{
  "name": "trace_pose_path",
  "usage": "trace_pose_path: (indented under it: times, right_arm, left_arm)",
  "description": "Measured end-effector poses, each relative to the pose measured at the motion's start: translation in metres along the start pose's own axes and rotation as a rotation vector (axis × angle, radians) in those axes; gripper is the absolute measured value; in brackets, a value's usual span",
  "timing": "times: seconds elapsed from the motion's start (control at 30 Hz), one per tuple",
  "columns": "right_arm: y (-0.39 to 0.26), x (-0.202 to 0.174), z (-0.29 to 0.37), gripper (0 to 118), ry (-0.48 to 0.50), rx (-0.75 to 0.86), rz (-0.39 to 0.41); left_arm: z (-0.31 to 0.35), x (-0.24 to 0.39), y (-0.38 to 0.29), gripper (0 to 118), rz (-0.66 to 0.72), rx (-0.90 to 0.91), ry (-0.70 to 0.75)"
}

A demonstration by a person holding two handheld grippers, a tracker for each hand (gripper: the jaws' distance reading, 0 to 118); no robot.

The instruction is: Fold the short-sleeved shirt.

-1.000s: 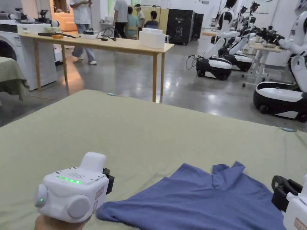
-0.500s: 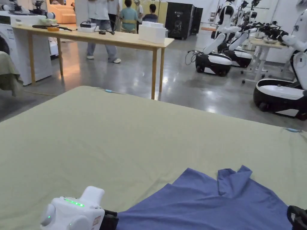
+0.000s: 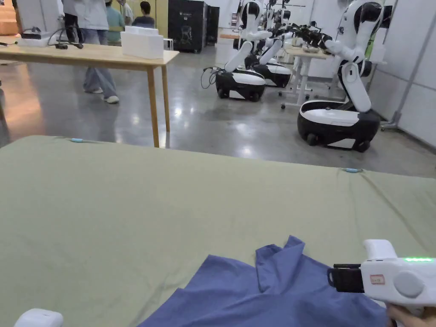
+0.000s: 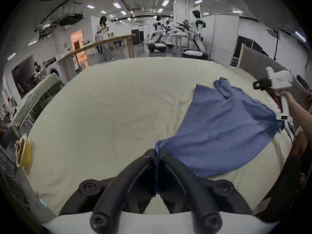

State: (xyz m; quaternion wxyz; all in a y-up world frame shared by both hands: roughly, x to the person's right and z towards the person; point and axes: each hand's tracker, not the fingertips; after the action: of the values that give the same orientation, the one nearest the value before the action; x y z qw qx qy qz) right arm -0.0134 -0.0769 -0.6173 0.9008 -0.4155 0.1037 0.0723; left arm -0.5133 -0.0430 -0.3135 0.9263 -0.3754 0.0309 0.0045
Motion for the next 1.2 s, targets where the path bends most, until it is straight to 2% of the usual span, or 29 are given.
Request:
trace_pose_path:
  times: [0.1, 0.2, 0.23, 0.27, 0.3, 0.33, 0.37, 0.4, 0.47, 0.5, 0.57, 0.7, 0.8, 0.93, 1.07, 1.2]
  right_arm:
    - [0.014, -0.002, -0.046, 118, -0.027, -0.077, -0.004]
    - [0.019, -0.008, -0.076, 118, -0.075, -0.117, 0.057]
    - [0.016, -0.009, -0.081, 109, -0.069, -0.141, 0.054]
    - [0.013, -0.01, -0.084, 86, -0.036, -0.183, 0.043]
    - [0.01, -0.011, -0.081, 70, 0.059, -0.171, 0.01]
    - [0.01, -0.014, -0.072, 60, -0.042, -0.119, 0.016]
    - [0.007, -0.016, -0.064, 37, 0.005, -0.104, 0.003]
    - [0.005, -0.017, -0.059, 7, 0.045, -0.112, -0.001]
    - [0.0, -0.021, -0.042, 4, 0.002, -0.072, 0.037]
    - [-0.001, -0.021, -0.034, 4, 0.017, -0.068, 0.034]
    - [0.001, -0.018, -0.006, 4, 0.077, -0.021, -0.022]
    - [0.017, -0.017, 0.077, 4, 0.112, 0.128, -0.031]
    - [0.037, -0.018, 0.142, 4, 0.101, 0.239, 0.013]
    - [0.072, -0.01, 0.216, 4, 0.063, 0.345, 0.027]
    - [0.115, 0.007, 0.286, 4, 0.022, 0.481, 0.002]
    - [0.155, 0.026, 0.334, 4, 0.023, 0.56, -0.024]
  left_arm:
    - [0.0, 0.007, 0.004, 2, 0.001, 0.001, 0.008]
    - [-0.002, 0.011, 0.007, 2, 0.001, -0.021, 0.017]
    - [-0.003, 0.013, 0.007, 2, -0.001, -0.028, 0.019]
    - [-0.005, 0.009, 0.006, 2, -0.001, -0.034, 0.018]
    - [-0.007, 0.01, 0.006, 2, 0.0, -0.039, 0.018]
    - [-0.009, 0.011, 0.006, 2, 0.001, -0.043, 0.018]
    - [-0.011, 0.012, 0.005, 2, 0.0, -0.045, 0.019]
    - [-0.014, 0.009, 0.004, 2, 0.004, -0.048, 0.016]
    - [-0.017, 0.01, 0.004, 2, 0.005, -0.049, 0.017]
    - [-0.016, 0.011, 0.004, 2, 0.006, -0.041, 0.02]
    - [-0.013, 0.006, 0.007, 2, 0.037, -0.024, -0.005]
    - [0.002, 0.003, 0.04, 2, 0.072, 0.072, -0.036]
    - [0.012, 0.002, 0.079, 2, 0.063, 0.117, -0.047]
    - [0.03, 0.004, 0.145, 2, 0.036, 0.224, -0.017]
    - [0.055, 0.003, 0.221, 2, 0.041, 0.328, 0.012]
    - [0.075, 0.002, 0.286, 2, 0.014, 0.404, 0.07]
